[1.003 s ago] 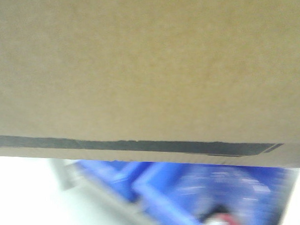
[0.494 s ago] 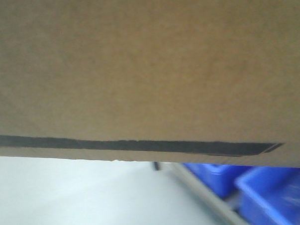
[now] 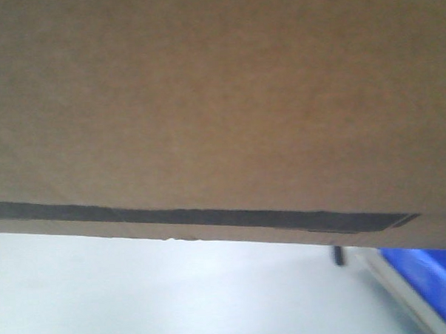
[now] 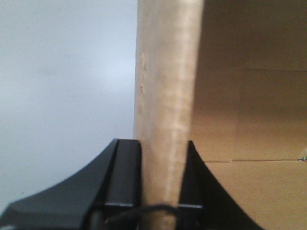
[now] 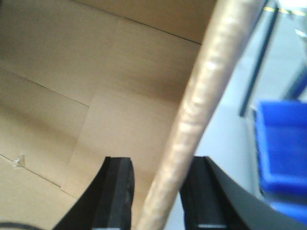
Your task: Grab box from left shelf to table start
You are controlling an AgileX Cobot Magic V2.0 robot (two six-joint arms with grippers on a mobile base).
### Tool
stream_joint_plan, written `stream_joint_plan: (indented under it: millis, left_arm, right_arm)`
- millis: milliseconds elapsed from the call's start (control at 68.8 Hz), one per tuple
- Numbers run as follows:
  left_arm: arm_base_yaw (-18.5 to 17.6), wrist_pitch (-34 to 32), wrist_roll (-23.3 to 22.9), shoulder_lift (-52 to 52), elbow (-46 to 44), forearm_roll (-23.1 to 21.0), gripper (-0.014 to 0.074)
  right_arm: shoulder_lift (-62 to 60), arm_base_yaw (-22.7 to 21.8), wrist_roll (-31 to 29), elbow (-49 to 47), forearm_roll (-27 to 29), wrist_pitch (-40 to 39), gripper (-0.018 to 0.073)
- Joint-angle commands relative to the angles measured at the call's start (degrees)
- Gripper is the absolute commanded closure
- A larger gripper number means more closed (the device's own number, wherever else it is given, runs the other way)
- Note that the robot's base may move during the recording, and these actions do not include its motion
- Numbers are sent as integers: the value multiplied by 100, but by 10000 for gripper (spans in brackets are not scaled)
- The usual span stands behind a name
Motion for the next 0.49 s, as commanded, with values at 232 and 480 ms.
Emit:
stream_joint_plan:
  millis: [232, 480]
  left_arm:
    - [-67, -717, -44, 69, -204, -918, 696]
    - [-67, -717, -44, 69, -204, -918, 696]
  right_arm:
    - [-1, 74, -412, -187, 372, -950, 507]
    - [-1, 74, -412, -187, 372, -945, 507]
